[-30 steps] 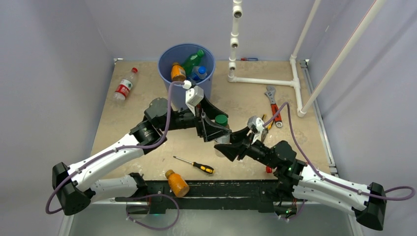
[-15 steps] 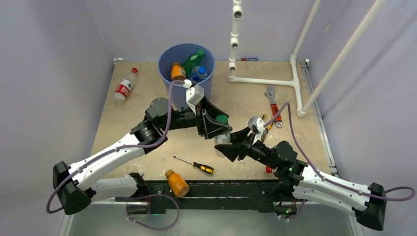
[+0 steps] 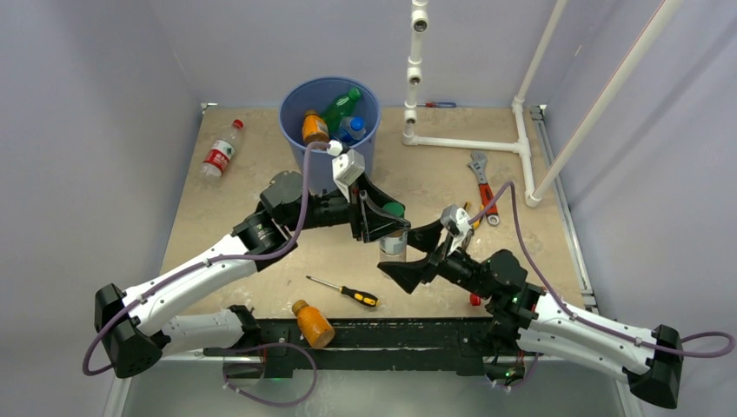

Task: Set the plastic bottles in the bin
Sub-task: Place the plastic bottle in the trash bin.

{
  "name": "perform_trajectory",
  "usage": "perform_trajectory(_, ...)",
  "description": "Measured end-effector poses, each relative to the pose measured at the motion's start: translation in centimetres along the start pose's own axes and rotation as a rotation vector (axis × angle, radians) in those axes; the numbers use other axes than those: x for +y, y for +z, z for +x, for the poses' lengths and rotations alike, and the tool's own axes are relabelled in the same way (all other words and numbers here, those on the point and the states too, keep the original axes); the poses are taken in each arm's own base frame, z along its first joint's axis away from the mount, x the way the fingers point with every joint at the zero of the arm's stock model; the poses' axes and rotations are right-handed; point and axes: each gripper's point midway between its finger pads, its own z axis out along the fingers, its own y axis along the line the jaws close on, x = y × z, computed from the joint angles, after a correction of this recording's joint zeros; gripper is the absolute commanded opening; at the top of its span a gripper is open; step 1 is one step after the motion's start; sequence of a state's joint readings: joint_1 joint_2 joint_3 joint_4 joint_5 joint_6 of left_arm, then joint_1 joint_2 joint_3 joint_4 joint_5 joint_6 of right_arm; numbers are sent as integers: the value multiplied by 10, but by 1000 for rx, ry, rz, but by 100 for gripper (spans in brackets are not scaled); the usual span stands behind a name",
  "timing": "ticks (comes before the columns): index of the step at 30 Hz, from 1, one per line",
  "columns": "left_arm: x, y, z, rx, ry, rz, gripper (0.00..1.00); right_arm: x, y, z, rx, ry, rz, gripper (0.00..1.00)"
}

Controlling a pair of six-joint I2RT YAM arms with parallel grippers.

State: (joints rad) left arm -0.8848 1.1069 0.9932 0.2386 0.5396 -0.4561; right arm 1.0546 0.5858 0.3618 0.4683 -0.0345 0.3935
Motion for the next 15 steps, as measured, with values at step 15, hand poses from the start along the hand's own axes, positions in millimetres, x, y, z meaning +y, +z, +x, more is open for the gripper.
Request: perform_trajectory(15,62,-53,-161,-273,338,-676,0,18,-41,-68,-168,13,0,99)
